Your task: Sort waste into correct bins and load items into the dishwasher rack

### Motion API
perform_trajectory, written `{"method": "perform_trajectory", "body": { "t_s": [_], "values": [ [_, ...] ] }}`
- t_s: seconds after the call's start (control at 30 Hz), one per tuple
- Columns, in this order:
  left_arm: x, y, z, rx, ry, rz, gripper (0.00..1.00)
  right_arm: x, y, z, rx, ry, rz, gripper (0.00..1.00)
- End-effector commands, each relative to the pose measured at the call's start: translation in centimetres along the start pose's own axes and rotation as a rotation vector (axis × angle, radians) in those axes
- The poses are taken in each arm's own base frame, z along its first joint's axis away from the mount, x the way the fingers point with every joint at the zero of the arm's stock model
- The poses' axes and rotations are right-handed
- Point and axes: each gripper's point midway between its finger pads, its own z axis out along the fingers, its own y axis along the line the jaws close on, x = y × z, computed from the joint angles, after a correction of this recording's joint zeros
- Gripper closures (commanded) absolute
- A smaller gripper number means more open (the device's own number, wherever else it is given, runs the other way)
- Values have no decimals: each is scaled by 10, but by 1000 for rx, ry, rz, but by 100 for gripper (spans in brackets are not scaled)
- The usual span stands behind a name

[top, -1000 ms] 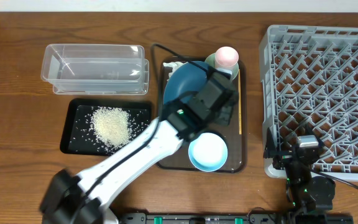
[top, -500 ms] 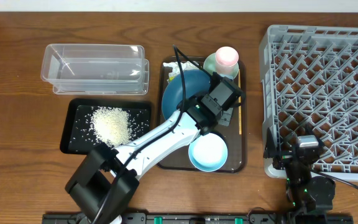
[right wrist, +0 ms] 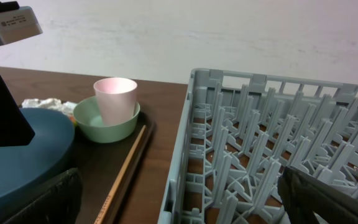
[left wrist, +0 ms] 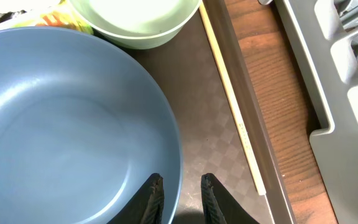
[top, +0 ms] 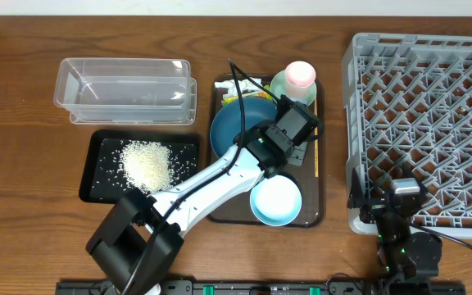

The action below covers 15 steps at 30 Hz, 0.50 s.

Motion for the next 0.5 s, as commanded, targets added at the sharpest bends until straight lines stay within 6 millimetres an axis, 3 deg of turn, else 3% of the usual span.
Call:
{"method": "perform_trajectory", "body": {
  "t_s": [0.0, 0.1, 0.27, 0.47],
  "values": [
    [-4, -3, -9, 19, -15, -7, 75, 0, 1, 0, -3, -1, -13, 1],
    [-13, -11, -28, 73, -45, -13, 72, 0, 1, 0, -3, -1, -13, 1],
    [-31, -15, -74, 124, -119, -23, 56, 0, 1, 0, -3, -1, -13, 1],
    [-32, -8, -117, 137, -145, -23, 37, 0, 1, 0, -3, -1, -13, 1]
  ]
}}
